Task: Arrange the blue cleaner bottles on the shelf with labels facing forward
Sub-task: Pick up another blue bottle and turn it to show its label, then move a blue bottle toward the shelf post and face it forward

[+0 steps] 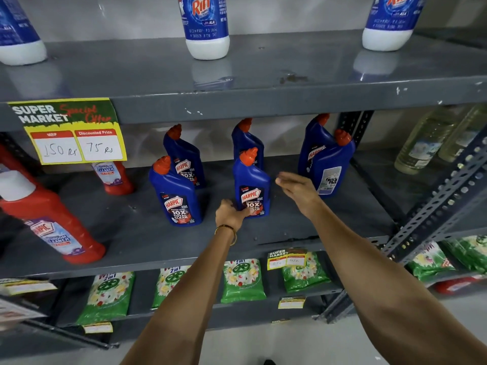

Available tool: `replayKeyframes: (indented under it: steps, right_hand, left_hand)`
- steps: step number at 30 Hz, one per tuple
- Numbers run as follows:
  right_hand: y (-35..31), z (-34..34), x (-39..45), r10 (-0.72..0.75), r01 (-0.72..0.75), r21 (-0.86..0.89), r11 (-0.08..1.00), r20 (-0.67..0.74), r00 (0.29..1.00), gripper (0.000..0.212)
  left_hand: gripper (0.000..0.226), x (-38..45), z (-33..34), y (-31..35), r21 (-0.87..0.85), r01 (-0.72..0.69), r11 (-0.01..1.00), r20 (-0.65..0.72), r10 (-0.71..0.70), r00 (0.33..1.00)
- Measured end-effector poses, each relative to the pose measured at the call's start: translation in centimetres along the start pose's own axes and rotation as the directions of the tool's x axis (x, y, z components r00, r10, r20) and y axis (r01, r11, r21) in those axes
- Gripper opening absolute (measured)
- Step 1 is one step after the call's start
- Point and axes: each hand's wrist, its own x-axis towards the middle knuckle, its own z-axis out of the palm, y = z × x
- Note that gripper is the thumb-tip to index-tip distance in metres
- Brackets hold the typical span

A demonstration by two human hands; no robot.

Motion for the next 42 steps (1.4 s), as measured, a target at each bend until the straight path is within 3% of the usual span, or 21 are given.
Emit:
replayKeyframes:
  steps: [4, 9, 12, 15, 19, 23, 27, 29, 33, 42]
  right_hand:
    - [1.0, -1.8, -0.9, 0.046, -0.042, 0.021, 0.999, -0.213, 0.976, 0.04]
    - [1.7, -4.9, -2.1, 0.086, -0.086, 0.016, 0.996, -0.384, 0.919, 0.045]
    - [1.2, -7.0, -2.2, 0.084, -0.083, 0.02, 0.996, -0.443, 0.892, 0.04]
    - [0.5, -9.2, -1.6, 0.059, -0.071, -0.008, 0.997, -0.477, 0.877, 0.042]
    - [-0.5, -12.3, 0.2, 0.027, -0.071, -0.079, 0.994, -0.455, 0.89, 0.049]
    - [-1.4, -14.3, 2.1, 0.027, -0.091, -0.166, 0.982, -0.353, 0.935, 0.067]
    - [-2.1, -15.9, 3.6, 0.011, -0.049, -0.238, 0.97, -0.16, 0.987, 0.076]
    - [-2.1, -16.4, 4.2, -0.008, -0.012, -0.231, 0.973, -0.083, 0.997, 0.073]
    - [-2.2, -16.7, 4.9, -0.099, 0.109, -0.226, 0.968, 0.055, 0.994, 0.048]
    - [-1.2, -16.2, 5.7, -0.108, 0.109, -0.249, 0.962, 0.015, 0.994, 0.048]
  left_hand:
    - [0.054, -0.9, 0.5, -0.6, -0.04, 0.048, 0.998, 0.062, -0.045, 0.997]
    - [0.023, -2.2, 2.5, 0.5, -0.175, 0.127, 0.976, 0.128, -0.105, 0.986]
    - [0.043, -2.4, 4.7, 2.2, -0.165, 0.134, 0.977, 0.168, -0.106, 0.98]
    - [0.046, -2.2, 7.0, 4.1, -0.147, 0.111, 0.983, 0.208, -0.079, 0.975]
    - [0.025, -1.6, 10.3, 6.6, -0.242, 0.118, 0.963, 0.224, -0.063, 0.973]
    - [0.052, -1.1, 13.1, 10.0, -0.189, 0.028, 0.982, 0.157, 0.002, 0.988]
    - [0.057, -0.5, 14.9, 12.5, -0.124, -0.147, 0.981, 0.12, 0.162, 0.979]
    - [0.056, 0.0, 15.2, 13.0, -0.091, -0.198, 0.976, 0.152, 0.21, 0.966]
    - [0.051, 0.9, 15.4, 13.5, 0.005, -0.231, 0.973, 0.231, 0.224, 0.947]
    - [0.064, 1.2, 16.4, 13.1, -0.061, -0.184, 0.981, 0.259, 0.194, 0.946]
